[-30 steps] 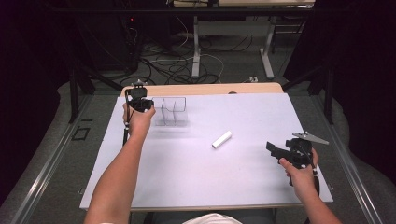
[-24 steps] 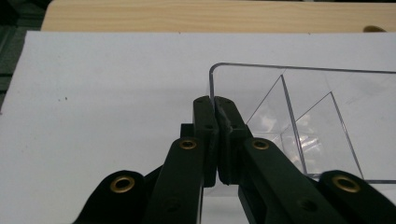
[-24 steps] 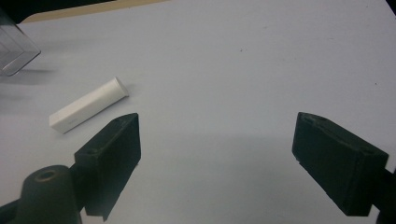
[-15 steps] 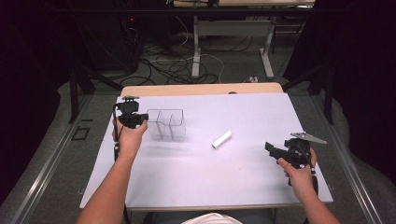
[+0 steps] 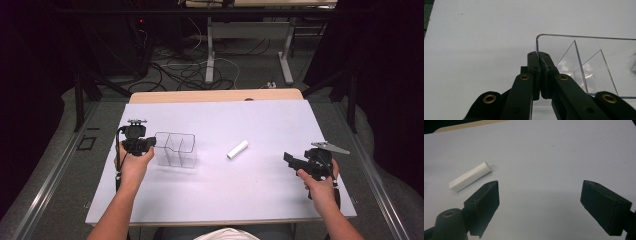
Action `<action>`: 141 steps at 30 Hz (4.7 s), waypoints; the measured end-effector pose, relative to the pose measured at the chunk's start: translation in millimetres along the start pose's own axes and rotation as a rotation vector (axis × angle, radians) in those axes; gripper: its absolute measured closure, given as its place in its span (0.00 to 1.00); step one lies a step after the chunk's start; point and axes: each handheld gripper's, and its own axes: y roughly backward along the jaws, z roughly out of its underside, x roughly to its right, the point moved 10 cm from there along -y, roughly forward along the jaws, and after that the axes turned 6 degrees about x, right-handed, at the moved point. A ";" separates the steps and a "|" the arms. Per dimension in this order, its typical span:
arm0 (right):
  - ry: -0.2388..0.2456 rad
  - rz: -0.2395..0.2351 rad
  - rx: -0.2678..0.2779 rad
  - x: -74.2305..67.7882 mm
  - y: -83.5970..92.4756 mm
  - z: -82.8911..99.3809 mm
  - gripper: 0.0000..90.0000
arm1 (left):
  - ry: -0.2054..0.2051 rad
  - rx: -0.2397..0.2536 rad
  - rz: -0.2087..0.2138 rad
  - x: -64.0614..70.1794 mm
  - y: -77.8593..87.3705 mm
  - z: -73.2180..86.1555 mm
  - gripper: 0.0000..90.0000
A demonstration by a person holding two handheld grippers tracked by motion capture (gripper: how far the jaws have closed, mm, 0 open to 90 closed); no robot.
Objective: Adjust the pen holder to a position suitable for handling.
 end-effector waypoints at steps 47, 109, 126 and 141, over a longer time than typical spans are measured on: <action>0.016 0.022 0.022 3.3 -4.4 -0.5 0.17 | -0.024 0.016 0.103 -5.6 -1.3 22.3 1.00; 0.128 -0.043 0.028 -8.6 -10.6 0.8 0.21 | -0.065 0.000 0.275 86.1 -1.4 34.3 0.98; 0.275 -0.152 -0.066 -46.3 -34.1 -11.2 0.33 | -0.041 0.091 0.280 43.7 2.8 16.5 0.74; 0.661 -0.249 -0.151 -89.3 -63.6 -38.2 0.48 | -0.094 0.183 0.242 28.8 -1.8 15.5 0.45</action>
